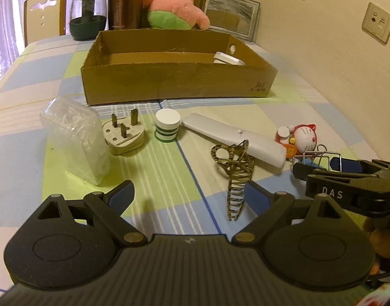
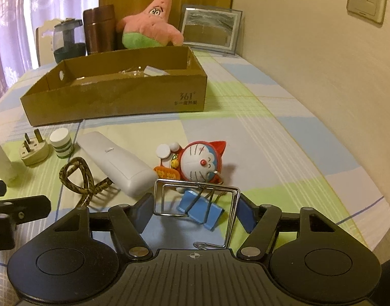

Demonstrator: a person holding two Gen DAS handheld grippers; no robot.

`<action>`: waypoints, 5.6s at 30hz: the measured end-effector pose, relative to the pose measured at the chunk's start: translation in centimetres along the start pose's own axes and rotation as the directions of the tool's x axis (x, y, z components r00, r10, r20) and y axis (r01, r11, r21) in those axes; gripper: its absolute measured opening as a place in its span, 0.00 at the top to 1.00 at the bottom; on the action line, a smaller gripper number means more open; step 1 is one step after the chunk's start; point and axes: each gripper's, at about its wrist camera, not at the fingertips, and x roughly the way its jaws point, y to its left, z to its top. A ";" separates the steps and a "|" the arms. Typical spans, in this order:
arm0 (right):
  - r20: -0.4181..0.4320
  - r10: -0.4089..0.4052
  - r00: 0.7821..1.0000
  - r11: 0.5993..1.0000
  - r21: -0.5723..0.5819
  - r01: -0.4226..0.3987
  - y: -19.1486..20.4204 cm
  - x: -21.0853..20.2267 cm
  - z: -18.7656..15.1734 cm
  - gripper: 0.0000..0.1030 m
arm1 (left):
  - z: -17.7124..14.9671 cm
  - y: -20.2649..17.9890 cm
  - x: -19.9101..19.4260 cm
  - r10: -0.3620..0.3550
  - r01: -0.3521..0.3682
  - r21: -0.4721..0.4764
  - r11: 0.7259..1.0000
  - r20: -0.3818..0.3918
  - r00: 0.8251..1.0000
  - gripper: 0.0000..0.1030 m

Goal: Organize rigid objects

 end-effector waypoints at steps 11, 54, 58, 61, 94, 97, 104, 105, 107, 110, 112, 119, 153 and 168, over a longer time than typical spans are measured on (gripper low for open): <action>0.047 0.014 0.999 0.999 0.036 -0.015 -2.2 -2.0 1.1 0.37 | 0.8 -1.8 0.5 -0.056 0.056 0.062 0.997 0.007 0.998 0.12; 0.061 0.034 0.998 0.996 0.078 -0.039 -4.4 -2.0 1.9 0.37 | 1.0 -3.8 3.1 -0.038 0.050 0.143 0.988 -0.086 0.996 0.78; 0.069 0.045 0.997 0.996 0.074 -0.050 -4.0 -2.4 2.1 0.37 | 0.8 -3.3 2.4 0.011 0.002 0.138 0.990 -0.090 0.996 0.78; 0.076 0.053 0.996 0.996 0.070 -0.058 -3.7 -2.7 2.2 0.37 | 0.8 -2.9 1.7 0.042 -0.030 0.139 0.990 -0.079 0.996 0.79; 0.149 0.145 0.978 0.988 0.031 -0.151 -2.2 -6.2 4.8 0.37 | 4.9 -2.3 -4.4 0.089 -0.093 0.099 0.991 0.044 0.995 0.81; 0.153 0.167 0.974 0.985 0.019 -0.172 -1.8 -6.2 5.5 0.37 | 5.8 -2.2 -4.7 0.092 -0.097 0.094 0.991 0.056 0.994 0.81; 0.156 0.205 0.966 0.979 -0.025 -0.204 -0.8 -5.4 7.3 0.37 | 8.0 -1.8 -5.0 0.096 -0.102 0.075 0.992 0.079 0.992 0.81; 0.158 0.207 0.965 0.978 -0.032 -0.205 -0.6 -5.3 7.7 0.37 | 8.3 -1.7 -5.0 0.096 -0.102 0.073 0.992 0.082 0.992 0.81; 0.161 0.215 0.963 0.976 -0.044 -0.211 -0.4 -5.0 8.3 0.37 | 9.0 -1.6 -4.8 0.095 -0.101 0.068 0.993 0.086 0.992 0.81; 0.158 0.226 0.961 0.974 -0.052 -0.220 -0.2 -4.3 9.4 0.37 | 10.1 -1.3 -4.5 0.095 -0.101 0.062 0.993 0.091 0.991 0.81; 0.161 0.230 0.960 0.973 -0.063 -0.222 -0.1 -3.8 10.1 0.37 | 10.8 -1.0 -4.2 0.094 -0.100 0.058 0.993 0.093 0.991 0.81; 0.157 0.245 0.957 0.969 -0.075 -0.235 0.2 -1.6 12.8 0.37 | 13.2 -0.2 -2.7 0.098 -0.103 0.048 0.994 0.090 0.991 0.81; 0.020 0.335 0.942 0.942 -0.047 -0.333 0.6 12.5 23.4 0.37 | 20.8 2.5 9.2 0.075 -0.075 0.011 0.997 0.038 0.996 0.81; -0.007 0.340 0.940 0.940 -0.038 -0.340 0.9 16.6 24.2 0.37 | 20.8 1.4 13.7 0.037 -0.037 0.007 0.999 -0.002 0.999 0.81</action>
